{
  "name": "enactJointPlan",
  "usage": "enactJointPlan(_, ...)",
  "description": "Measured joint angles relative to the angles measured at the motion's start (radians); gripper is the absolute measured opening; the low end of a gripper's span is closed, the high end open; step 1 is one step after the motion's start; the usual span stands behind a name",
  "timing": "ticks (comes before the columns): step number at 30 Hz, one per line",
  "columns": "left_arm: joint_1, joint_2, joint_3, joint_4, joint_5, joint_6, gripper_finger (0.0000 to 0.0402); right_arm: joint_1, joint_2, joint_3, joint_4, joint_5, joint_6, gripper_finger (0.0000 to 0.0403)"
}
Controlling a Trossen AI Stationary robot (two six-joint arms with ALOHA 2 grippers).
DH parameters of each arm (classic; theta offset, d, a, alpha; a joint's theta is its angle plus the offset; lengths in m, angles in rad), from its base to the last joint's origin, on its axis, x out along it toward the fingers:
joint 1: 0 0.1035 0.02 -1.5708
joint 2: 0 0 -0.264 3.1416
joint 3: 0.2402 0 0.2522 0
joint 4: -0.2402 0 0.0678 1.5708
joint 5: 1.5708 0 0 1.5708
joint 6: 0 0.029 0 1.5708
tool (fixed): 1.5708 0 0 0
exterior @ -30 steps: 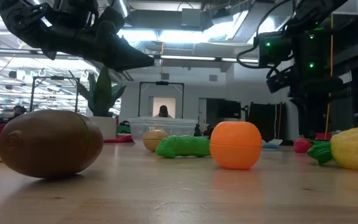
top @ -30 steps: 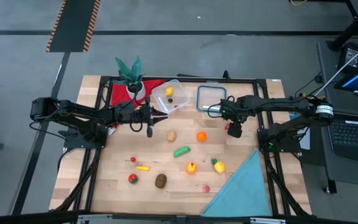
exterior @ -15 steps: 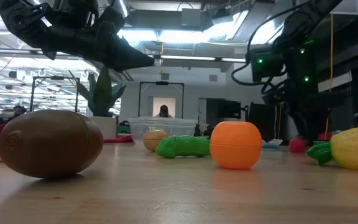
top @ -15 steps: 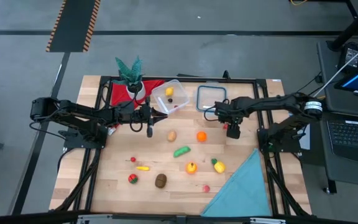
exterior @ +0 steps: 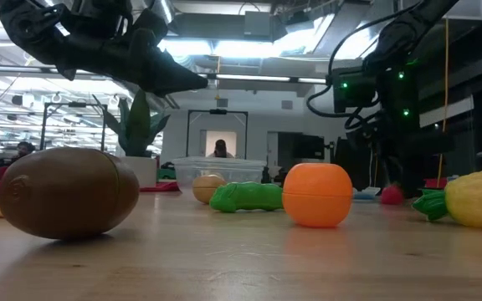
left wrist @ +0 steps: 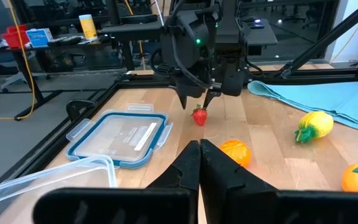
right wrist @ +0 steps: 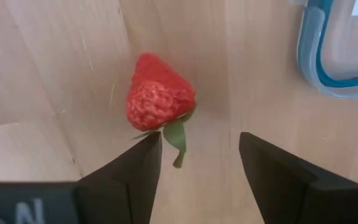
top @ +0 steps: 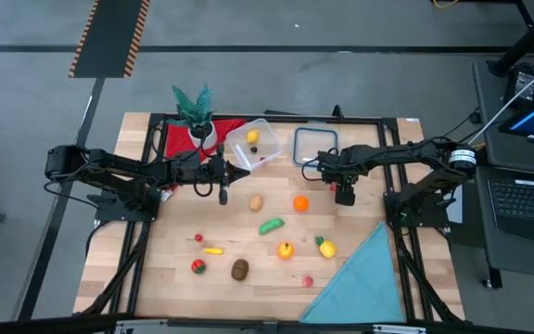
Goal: Pick and placing Produce into tupperware
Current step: Put the strawberry into the transparent bin
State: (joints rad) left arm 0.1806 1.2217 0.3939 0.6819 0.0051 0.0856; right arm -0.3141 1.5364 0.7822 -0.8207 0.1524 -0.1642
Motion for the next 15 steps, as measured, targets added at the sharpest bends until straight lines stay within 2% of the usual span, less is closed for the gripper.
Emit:
enactJointPlan(10, 0.0, 0.0, 0.0, 0.0, 0.0, 0.0, 0.0026, 0.0, 0.0, 0.0, 0.0, -0.005, -0.029, 0.0216)
enactJointPlan(15, 0.0, 0.0, 0.0, 0.0, 0.0, 0.0, 0.0036, 0.0, 0.0, 0.0, 0.001, -0.023, -0.05, 0.0185)
